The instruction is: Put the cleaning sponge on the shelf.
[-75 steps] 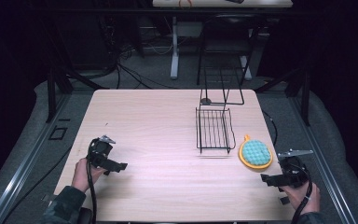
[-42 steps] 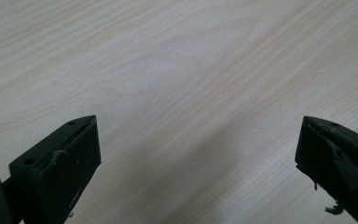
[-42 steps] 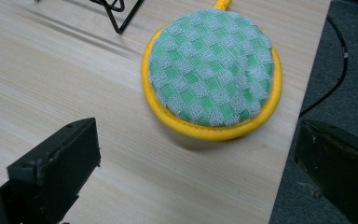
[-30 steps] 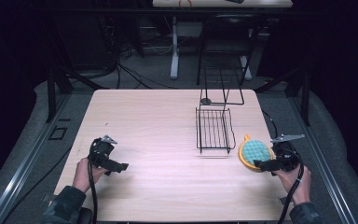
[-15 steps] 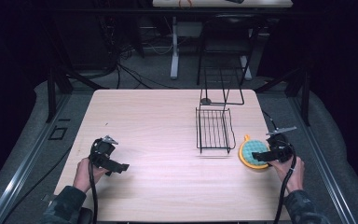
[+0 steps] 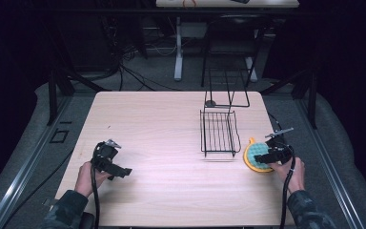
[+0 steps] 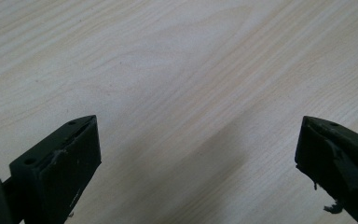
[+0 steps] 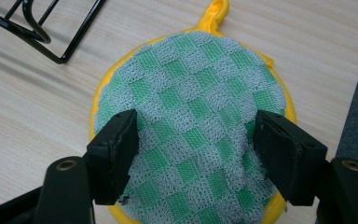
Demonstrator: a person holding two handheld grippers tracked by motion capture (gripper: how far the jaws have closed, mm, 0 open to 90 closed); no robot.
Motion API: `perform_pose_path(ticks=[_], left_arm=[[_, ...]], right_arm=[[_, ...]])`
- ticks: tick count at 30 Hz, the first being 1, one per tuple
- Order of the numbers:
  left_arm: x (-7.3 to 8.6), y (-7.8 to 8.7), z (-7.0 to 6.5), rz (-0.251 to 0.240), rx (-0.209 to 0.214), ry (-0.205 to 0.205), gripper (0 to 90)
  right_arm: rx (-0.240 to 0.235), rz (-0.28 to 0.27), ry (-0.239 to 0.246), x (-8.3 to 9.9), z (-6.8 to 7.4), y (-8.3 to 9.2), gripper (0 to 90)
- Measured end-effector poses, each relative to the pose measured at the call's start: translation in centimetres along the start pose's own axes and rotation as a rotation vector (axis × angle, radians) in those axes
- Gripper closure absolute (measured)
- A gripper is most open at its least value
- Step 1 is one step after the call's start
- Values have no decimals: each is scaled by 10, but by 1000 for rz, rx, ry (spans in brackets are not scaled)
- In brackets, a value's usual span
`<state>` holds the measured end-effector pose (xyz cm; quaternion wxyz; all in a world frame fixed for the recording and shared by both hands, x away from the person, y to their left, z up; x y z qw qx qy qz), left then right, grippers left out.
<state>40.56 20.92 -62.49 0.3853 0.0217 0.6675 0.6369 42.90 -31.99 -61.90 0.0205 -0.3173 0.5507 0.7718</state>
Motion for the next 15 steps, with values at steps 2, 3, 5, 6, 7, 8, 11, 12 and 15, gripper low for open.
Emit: perform_pose_path(ticks=[2,3,5,6,7,8,11,12,15], left_arm=[[0,0,-1,1,-3,1,2],[1,0,-1,5,0,2,2],[2,-1,-1,8,4,-3,3],[2,-1,-1,10,2,-3,3],[2,-1,-1,10,2,-3,4],[2,-1,0,10,-3,-4,5],[2,-1,0,10,0,-4,6],[2,-1,0,10,1,-5,6],[2,0,-1,11,2,-8,6]], right_arm=[[-1,8,-3,1,0,0,314],[0,7,-6,1,0,0,319],[-4,-5,-9,1,0,0,336],[-5,-6,-11,1,0,0,343],[-6,-7,-10,1,0,-1,349],[-6,-6,-12,1,0,-1,357],[-7,-1,-12,1,0,0,368],[-8,1,-18,2,0,0,376],[-11,-3,-23,2,0,0,384]])
Point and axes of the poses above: each handheld gripper's, and its own axes: y roughly backward along the jaws, x roughly out of its underside, z roughly to its left, the point moved 9 cm from there along -y, roughly forward along the jaws, and after that the axes turned 12 degrees about -x, right-handed, at the moved point
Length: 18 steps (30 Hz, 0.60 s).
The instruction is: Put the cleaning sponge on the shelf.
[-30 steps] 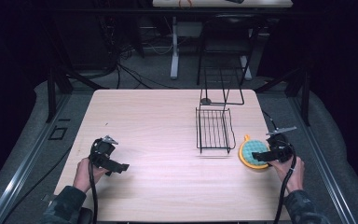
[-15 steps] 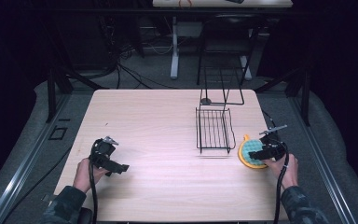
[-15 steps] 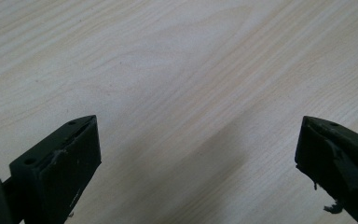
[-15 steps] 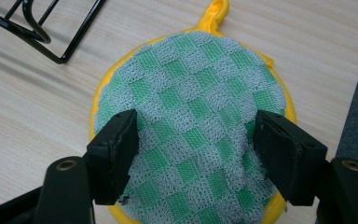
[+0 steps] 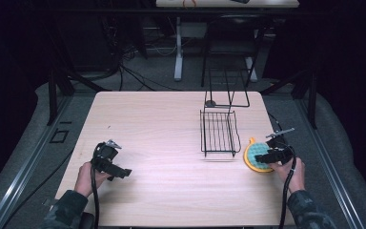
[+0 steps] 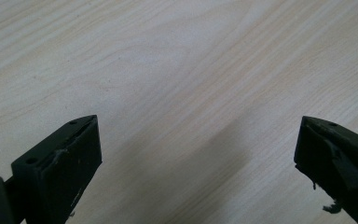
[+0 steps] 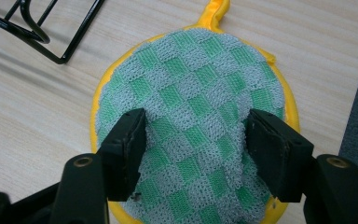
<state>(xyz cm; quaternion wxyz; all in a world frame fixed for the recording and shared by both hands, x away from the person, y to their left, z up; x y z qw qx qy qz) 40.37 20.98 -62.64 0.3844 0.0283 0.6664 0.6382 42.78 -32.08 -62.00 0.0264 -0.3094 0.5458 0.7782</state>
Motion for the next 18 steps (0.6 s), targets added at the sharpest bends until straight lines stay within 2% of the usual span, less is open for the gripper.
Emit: perform_pose_path(ticks=[6,13,17,18], left_arm=[[0,0,0,1,-3,0,7],[0,0,0,1,-6,-1,7],[0,0,0,2,-5,0,7],[0,0,0,3,-6,-1,7]], right_arm=[[-4,7,-8,0,0,0,428],[13,16,-26,-1,1,1,557],[15,25,-28,-1,1,0,593],[25,29,-30,-1,0,1,643]])
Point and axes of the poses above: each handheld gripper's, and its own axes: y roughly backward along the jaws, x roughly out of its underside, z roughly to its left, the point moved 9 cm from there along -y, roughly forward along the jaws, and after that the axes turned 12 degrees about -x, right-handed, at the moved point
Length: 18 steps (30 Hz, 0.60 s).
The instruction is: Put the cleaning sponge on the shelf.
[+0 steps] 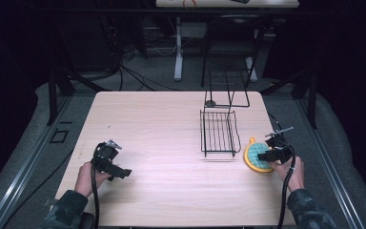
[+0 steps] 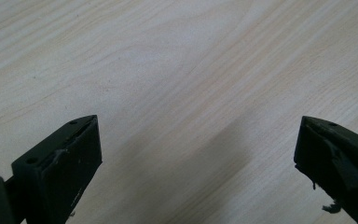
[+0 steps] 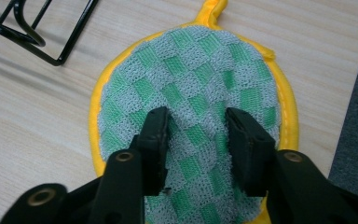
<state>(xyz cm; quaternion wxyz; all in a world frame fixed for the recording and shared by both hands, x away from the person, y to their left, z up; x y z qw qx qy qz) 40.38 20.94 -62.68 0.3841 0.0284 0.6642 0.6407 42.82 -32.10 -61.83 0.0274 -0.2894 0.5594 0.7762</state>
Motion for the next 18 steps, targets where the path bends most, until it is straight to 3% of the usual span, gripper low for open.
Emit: perform_pose_path(ticks=[12,18], left_arm=[[0,0,0,-5,3,-4,9],[0,0,0,-4,5,-6,9]], right_arm=[[33,-36,17,-2,0,2,859],[25,-75,0,-3,0,6,878]])
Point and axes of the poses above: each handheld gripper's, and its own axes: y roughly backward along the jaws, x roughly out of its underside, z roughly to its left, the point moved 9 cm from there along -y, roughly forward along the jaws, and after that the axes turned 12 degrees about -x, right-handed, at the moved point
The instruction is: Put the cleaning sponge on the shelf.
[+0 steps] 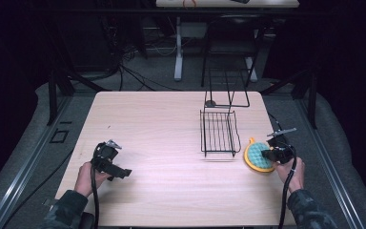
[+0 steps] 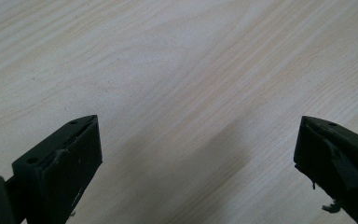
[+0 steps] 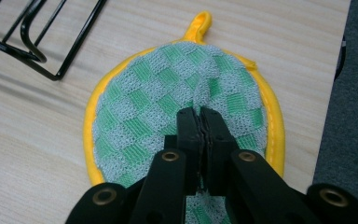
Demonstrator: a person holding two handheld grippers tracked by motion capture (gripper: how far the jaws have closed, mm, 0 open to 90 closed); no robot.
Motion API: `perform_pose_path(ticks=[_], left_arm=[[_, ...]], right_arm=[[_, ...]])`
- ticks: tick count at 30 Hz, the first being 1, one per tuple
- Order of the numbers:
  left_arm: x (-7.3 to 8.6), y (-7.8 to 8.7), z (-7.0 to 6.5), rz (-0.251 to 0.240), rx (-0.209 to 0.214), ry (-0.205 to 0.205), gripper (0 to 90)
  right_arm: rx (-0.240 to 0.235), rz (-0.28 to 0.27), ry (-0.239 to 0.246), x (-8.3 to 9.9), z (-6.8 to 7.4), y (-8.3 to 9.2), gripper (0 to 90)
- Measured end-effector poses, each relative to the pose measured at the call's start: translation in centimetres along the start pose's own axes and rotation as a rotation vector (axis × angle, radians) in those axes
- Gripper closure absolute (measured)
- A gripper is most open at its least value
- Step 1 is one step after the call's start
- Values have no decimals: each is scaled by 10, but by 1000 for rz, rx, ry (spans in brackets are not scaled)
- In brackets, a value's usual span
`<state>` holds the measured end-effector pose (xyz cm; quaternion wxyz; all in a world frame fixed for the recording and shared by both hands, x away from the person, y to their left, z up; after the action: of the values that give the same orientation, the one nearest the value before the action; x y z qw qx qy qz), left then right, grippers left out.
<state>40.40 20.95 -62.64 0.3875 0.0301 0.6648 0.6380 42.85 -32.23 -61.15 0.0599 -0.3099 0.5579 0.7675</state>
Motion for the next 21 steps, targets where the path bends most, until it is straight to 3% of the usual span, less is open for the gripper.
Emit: perform_pose_path(ticks=[10,21], left_arm=[[0,0,0,-1,1,-1,9],[0,0,0,-4,2,1,8]], right_arm=[[4,-63,-2,-7,-1,12,880],[-1,-96,7,-11,1,23,878]])
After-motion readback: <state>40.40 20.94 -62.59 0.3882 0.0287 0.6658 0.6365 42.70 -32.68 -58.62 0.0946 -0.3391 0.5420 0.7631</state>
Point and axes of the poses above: each handheld gripper's, and its own axes: y roughly backward along the jaws, x roughly out of its underside, z roughly to its left, the point moved 9 cm from there along -y, roughly forward along the jaws, and after that the axes turned 12 degrees about -x, right-handed, at the moved point
